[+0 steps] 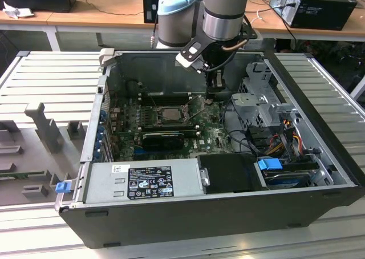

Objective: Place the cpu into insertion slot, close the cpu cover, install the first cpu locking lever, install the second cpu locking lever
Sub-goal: 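Close the cpu cover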

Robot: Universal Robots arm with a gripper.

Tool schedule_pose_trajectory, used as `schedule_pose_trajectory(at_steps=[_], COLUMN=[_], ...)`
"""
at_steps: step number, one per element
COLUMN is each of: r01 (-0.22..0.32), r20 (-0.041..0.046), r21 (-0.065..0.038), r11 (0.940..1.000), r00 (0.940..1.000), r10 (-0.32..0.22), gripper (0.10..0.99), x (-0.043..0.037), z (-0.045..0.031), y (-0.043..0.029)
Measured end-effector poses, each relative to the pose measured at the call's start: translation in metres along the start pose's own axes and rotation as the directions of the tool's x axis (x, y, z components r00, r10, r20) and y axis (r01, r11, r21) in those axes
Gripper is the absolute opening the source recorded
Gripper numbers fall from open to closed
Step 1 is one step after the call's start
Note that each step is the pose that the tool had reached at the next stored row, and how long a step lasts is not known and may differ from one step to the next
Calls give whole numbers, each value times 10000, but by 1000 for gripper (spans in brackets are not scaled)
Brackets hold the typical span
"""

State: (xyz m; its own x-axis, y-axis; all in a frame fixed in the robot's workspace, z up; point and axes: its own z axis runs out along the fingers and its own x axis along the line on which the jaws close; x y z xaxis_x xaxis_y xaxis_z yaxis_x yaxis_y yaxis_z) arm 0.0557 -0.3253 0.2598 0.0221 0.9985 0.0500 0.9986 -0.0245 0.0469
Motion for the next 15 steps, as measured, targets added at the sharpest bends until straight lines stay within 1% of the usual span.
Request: schedule_pose_trajectory(at_steps=[1,3,4,5,6,8,13,15], r01=[9,16,27,29,28,27,28,26], r20=[0,-1,0,0,1,-3,-6,-5], r21=[6,19,38,65,121,127,126,126], r11=[10000,10000,10000,10000,9999,9999,9999,9999], r00=[10000,10000,10000,10000,10000,10000,10000,10000], r10=[-9,-16,-27,-29,-28,-27,-28,-26], gripper=[106,106,106,106,106,106,106,106], x=[0,-1,-2,-3,-5,-6,-7,-8], z=[39,83,116,129,148,148,146,144], y=[22,44,40,33,12,-35,-96,-139])
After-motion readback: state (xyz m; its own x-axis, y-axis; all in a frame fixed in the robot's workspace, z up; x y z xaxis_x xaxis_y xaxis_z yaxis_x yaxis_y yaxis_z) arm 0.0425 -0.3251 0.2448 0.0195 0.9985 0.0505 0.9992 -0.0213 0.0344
